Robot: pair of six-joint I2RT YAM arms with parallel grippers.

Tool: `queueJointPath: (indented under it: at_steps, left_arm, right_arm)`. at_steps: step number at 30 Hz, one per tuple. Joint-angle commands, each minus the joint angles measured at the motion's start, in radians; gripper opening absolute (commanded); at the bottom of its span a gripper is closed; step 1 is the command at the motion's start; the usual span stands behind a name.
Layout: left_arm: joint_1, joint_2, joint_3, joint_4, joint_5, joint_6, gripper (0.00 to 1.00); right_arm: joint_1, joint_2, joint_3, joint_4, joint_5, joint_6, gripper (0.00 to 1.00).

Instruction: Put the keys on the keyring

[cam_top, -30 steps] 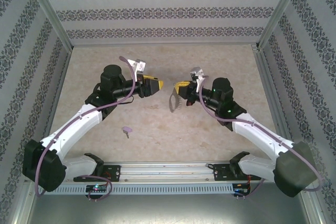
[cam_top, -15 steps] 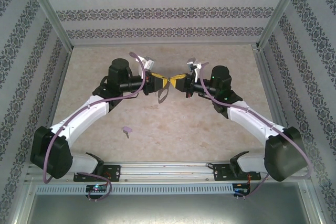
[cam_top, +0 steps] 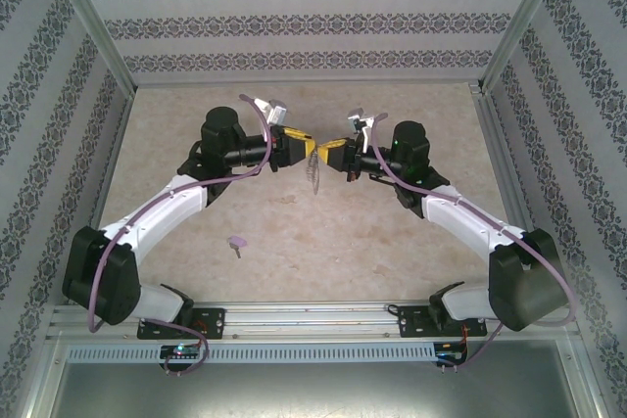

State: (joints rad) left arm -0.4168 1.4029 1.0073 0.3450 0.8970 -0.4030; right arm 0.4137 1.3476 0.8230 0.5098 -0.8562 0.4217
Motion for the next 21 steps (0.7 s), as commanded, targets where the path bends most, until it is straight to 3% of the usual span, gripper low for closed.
queueJointPath:
  at_steps: [1,21]
  left_arm:
    - [0.007,0.01,-0.018,0.114,0.059,-0.051,0.3]
    - [0.003,0.067,-0.033,0.25,0.098,-0.136,0.35]
  right_arm:
    - [-0.011,-0.018,0.016,0.067,-0.034,0.015,0.0]
    - [-0.035,-0.019,-0.005,0.134,-0.059,0.065,0.0]
